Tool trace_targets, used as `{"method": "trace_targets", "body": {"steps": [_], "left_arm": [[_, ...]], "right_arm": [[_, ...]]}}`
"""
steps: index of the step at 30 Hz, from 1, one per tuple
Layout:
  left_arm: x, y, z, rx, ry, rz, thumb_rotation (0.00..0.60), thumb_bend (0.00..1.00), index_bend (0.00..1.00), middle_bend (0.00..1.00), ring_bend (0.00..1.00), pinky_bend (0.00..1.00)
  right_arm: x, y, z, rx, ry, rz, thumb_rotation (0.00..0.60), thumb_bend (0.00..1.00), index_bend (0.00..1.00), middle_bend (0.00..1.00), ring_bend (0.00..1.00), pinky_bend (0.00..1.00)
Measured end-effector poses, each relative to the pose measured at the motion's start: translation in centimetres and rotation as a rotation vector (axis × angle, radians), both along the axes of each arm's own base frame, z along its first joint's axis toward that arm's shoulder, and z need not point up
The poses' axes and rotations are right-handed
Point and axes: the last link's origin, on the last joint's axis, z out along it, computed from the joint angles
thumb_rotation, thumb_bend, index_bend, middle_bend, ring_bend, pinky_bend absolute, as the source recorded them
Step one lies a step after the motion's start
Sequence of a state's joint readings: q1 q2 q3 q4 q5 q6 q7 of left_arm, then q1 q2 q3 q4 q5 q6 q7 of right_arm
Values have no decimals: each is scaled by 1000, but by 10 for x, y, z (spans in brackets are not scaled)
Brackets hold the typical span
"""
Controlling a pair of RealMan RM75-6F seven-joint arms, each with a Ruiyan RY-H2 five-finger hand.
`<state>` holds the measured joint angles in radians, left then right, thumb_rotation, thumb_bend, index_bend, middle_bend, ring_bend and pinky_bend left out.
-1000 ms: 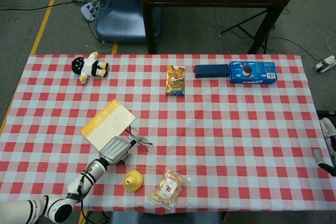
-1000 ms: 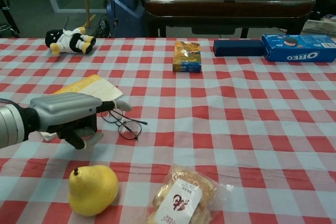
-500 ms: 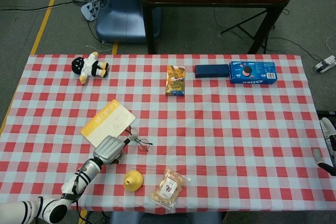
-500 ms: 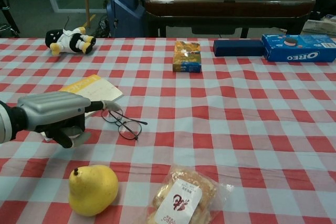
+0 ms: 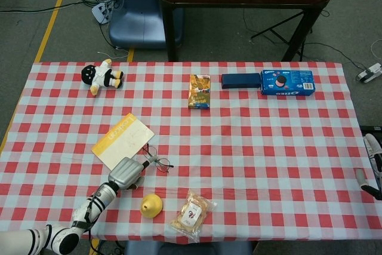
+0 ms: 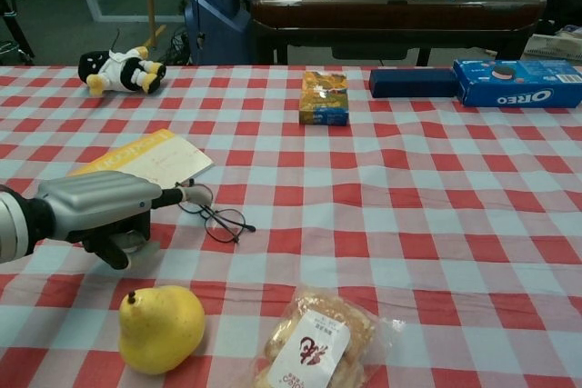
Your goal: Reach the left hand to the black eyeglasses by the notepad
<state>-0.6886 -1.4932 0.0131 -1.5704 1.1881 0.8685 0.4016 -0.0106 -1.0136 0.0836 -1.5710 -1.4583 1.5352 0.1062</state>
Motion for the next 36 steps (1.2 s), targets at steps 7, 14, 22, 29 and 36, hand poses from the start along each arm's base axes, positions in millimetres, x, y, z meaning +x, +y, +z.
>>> {"method": "trace_targets", "body": {"steps": [7, 14, 22, 29, 36], "left_arm": [[3, 5, 21, 75, -57, 17, 600, 568, 66, 857, 795, 940], [-16, 10, 73, 252, -81, 72, 600, 554, 52, 557, 545, 655], [-59, -7, 133, 522, -60, 177, 600, 423, 46, 284, 279, 346], [-95, -45, 167, 670, -8, 251, 600, 376, 46, 205, 200, 252], [-105, -81, 177, 712, 2, 291, 600, 376, 46, 205, 199, 240]], "right_arm": [[1, -1, 0, 1, 2, 4, 600, 398, 0, 105, 159, 198], [1, -3, -2, 23, 8, -1, 600, 397, 0, 105, 159, 198], [2, -8, -9, 81, 11, 21, 600, 401, 0, 105, 156, 198], [9, -16, -19, 121, 9, 70, 600, 410, 0, 105, 151, 198], [15, -22, -26, 131, 4, 111, 600, 410, 0, 105, 151, 198]]}}
